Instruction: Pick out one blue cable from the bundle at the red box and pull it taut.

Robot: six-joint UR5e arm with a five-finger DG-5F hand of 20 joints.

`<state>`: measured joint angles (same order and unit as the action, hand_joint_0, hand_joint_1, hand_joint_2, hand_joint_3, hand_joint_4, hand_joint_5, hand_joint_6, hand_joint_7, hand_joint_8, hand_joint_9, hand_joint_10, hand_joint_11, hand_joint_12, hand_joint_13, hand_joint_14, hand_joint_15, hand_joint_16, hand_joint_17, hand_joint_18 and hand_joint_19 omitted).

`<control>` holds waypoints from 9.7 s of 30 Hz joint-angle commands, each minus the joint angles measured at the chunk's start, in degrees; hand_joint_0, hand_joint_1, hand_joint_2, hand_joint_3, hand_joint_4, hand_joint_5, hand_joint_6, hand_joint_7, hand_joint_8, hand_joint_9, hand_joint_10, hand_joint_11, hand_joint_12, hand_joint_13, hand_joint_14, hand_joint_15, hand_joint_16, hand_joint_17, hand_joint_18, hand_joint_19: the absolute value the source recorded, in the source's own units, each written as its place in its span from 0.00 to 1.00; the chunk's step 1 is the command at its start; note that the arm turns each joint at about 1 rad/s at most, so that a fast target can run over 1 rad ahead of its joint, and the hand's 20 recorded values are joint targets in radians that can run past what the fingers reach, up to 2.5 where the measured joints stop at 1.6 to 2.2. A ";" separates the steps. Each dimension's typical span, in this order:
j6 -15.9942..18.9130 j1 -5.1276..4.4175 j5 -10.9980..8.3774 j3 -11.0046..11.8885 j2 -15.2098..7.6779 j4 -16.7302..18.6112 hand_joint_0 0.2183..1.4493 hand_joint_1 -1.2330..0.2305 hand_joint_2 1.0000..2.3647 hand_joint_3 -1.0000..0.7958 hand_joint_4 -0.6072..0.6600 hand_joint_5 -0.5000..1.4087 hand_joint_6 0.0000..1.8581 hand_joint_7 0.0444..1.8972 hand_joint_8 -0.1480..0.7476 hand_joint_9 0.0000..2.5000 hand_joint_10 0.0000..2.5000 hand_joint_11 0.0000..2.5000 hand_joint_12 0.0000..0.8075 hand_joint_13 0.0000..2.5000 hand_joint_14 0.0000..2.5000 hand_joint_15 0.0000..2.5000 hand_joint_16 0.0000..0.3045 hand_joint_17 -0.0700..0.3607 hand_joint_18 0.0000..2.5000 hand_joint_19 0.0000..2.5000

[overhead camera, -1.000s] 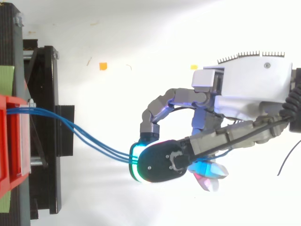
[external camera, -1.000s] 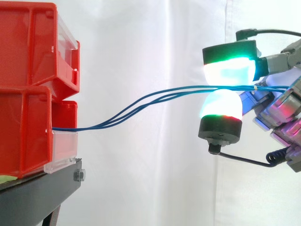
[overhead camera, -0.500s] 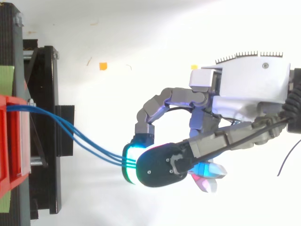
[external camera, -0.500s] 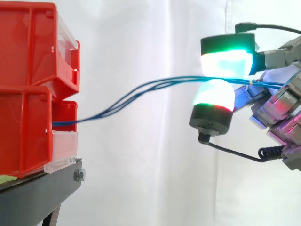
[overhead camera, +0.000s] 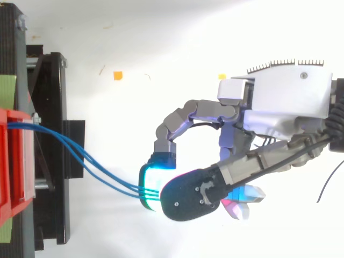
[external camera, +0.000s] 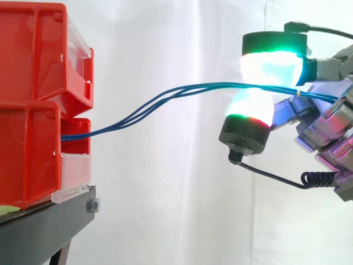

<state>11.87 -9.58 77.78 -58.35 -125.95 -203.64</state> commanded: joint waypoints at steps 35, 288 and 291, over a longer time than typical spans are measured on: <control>-1.59 -0.18 1.15 -0.97 0.00 -1.76 0.30 0.50 0.00 0.28 0.36 0.22 0.47 0.55 0.42 0.72 0.01 0.63 0.46 0.59 0.01 0.39 0.17 0.44 0.44 0.39; -15.21 1.49 -5.00 -14.42 5.27 26.36 0.46 0.22 0.00 0.28 0.25 0.20 0.51 0.59 0.43 0.68 0.01 0.64 0.47 0.57 0.01 0.46 0.16 0.42 0.44 0.40; -15.21 1.49 -5.09 -14.42 5.27 26.36 0.44 0.22 0.00 0.28 0.29 0.20 0.51 0.56 0.44 0.68 0.01 0.65 0.47 0.57 0.01 0.46 0.16 0.42 0.44 0.40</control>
<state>-3.36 -8.12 72.74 -72.77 -120.67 -177.26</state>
